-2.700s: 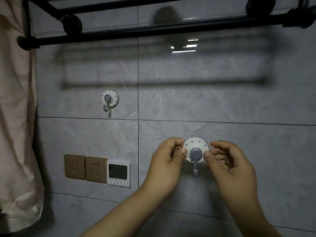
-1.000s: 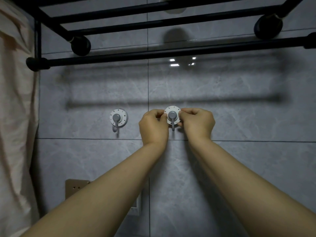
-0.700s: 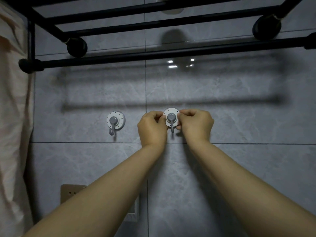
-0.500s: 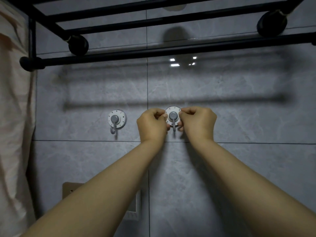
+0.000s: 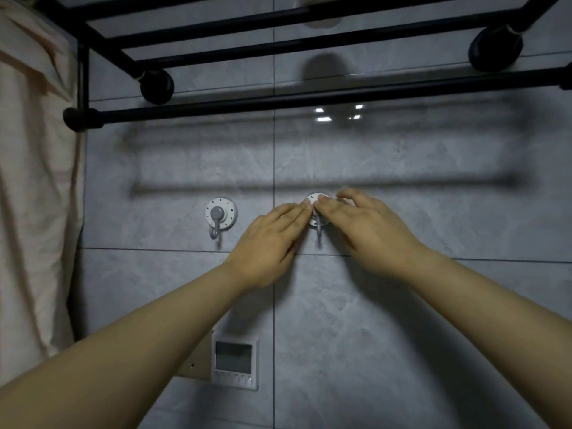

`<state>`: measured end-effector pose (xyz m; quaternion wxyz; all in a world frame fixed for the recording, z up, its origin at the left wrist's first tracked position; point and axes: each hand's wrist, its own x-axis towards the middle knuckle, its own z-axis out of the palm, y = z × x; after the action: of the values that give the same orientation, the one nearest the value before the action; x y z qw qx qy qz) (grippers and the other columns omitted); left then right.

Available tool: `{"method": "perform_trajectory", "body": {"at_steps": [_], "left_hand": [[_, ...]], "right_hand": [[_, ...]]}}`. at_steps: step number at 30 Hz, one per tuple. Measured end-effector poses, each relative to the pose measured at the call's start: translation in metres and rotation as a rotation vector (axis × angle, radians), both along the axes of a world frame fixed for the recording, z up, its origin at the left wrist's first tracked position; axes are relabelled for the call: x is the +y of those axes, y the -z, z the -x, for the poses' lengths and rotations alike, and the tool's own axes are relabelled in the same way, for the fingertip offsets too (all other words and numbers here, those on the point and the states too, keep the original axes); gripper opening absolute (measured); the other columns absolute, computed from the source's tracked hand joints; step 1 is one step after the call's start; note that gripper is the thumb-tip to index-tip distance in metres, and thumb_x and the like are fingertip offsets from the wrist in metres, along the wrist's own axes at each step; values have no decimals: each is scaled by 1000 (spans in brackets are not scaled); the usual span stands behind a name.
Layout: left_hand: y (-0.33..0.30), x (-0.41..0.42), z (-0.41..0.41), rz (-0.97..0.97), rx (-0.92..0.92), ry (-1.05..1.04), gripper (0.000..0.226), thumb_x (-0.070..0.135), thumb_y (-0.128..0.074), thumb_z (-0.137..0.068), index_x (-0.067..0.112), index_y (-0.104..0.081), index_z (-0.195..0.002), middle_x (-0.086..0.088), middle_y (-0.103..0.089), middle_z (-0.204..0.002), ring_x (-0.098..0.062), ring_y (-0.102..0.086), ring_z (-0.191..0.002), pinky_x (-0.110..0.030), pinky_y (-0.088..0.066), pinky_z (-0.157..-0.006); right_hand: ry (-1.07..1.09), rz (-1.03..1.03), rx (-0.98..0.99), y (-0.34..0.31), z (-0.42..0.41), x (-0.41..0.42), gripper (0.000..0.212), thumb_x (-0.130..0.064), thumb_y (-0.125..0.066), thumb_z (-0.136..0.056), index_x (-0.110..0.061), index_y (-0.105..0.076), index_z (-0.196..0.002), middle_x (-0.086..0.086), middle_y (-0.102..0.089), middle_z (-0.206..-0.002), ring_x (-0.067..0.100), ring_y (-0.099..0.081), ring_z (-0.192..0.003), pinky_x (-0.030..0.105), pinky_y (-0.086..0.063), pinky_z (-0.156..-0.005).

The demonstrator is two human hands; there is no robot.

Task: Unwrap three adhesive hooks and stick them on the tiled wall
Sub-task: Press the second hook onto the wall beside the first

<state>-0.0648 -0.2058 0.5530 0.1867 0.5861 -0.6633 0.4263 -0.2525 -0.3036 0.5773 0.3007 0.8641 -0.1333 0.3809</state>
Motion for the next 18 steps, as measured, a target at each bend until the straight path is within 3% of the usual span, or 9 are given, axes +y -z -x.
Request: {"method": "perform_trajectory", "body": {"at_steps": [4, 7, 10, 13, 18], "left_hand": [[-4, -2, -9, -53, -130, -96, 66, 23, -36, -94, 16, -5, -153, 0, -6, -163, -22, -14, -148, -34, -27, -114], [-6, 0, -12, -50, -188, -102, 68, 24, -38, -92, 12, -10, -152, -3, -11, -162, -25, -26, -143, -36, -31, -111], [-9, 4, -10, -38, -195, -100, 70, 23, -43, -89, 11, -14, -152, -4, -17, -161, -27, -35, -137, -39, -35, -107], [-4, 4, -9, -55, -179, -129, 69, 28, -38, -93, 13, -7, -153, -3, -11, -162, -26, -26, -143, -38, -32, -110], [9, 6, -8, -97, -209, -172, 64, 35, -31, -96, 18, -6, -153, -8, -2, -163, -27, -19, -146, -39, -26, -116]], "right_hand": [[93, 32, 100, -5, 5, -3, 71, -8, -36, -81, -20, -18, -148, -1, -31, -155, 29, -30, -135, 42, -35, -100], [152, 61, 145, -9, 7, -8, 76, -11, -27, -77, -23, -10, -150, -5, -21, -158, 29, -24, -138, 41, -30, -103], [147, 54, 147, -8, 6, -6, 76, -11, -21, -76, -23, -10, -150, -5, -22, -158, 30, -25, -137, 42, -30, -104], [156, 34, 120, -2, 7, -5, 72, -9, -36, -81, -20, -14, -149, -2, -25, -157, 32, -25, -137, 43, -30, -103], [235, 35, 111, 19, 8, -2, 66, -16, -34, -85, -14, -19, -148, 3, -17, -159, 33, -21, -140, 43, -26, -108]]}}
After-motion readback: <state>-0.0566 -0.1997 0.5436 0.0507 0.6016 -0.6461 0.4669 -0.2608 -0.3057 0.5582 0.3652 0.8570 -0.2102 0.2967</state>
